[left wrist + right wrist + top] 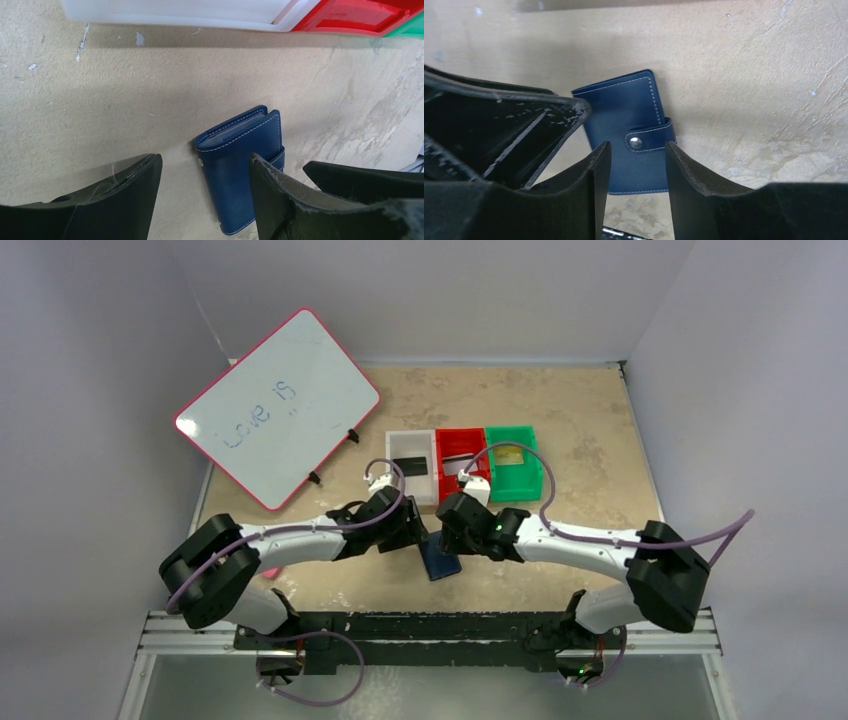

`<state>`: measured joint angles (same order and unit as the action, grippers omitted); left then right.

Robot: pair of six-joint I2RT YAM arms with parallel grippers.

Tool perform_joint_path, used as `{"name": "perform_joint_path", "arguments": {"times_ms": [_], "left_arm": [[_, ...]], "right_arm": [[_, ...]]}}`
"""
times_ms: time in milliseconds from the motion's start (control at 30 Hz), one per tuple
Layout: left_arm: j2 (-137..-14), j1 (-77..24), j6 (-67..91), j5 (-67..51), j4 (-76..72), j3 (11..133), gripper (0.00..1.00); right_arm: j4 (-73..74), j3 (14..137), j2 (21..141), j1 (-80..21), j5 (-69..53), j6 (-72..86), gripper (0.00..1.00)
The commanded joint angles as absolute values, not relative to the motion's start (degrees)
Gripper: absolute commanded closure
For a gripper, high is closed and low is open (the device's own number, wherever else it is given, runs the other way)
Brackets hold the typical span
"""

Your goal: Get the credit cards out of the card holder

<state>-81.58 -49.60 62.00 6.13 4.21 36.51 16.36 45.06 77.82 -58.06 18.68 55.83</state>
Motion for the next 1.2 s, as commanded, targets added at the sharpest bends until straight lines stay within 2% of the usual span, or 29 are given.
{"name": "perform_joint_path", "arguments": {"times_ms": [0,367,500,667,800,933,1000,1167], "left_arm": [[-82.89,-50.1,65.55,6.76,0.3,36.8,0.38],[-84.35,-51.47,65.38,6.1,1.38,37.06,0.45],[-84.27,-52.0,65.47,6.43,2.37,36.77,0.48],[-85.67,-52.56,64.94,6.55,3.38,37.03,0.53],[-87.82,-53.45,63.97,11.05,7.91,38.21,0.56],[-88.46,-53.69,64.28,13.17,9.14,37.21,0.63],[-88.69,-53.7,64.25,13.76,9.14,36.66,0.65],[-90.16,-53.7,63.3,14.97,9.61,36.06,0.74]], "right_arm": [[18.32,47.48,81.66,-58.18,20.42,54.45,0.53],[18.75,48.88,84.77,-58.6,19.8,52.39,0.39],[18.12,48.48,85.55,-59.04,19.15,52.42,0.39],[18.62,49.23,88.83,-59.31,19.37,52.75,0.49],[20.96,49.74,90.66,-59.33,20.34,54.7,0.57],[18.93,47.82,89.51,-59.25,17.48,55.57,0.77],[16.93,46.41,88.14,-58.97,16.37,55.85,0.84],[7.03,40.82,83.24,-54.9,7.95,55.34,0.91]]}}
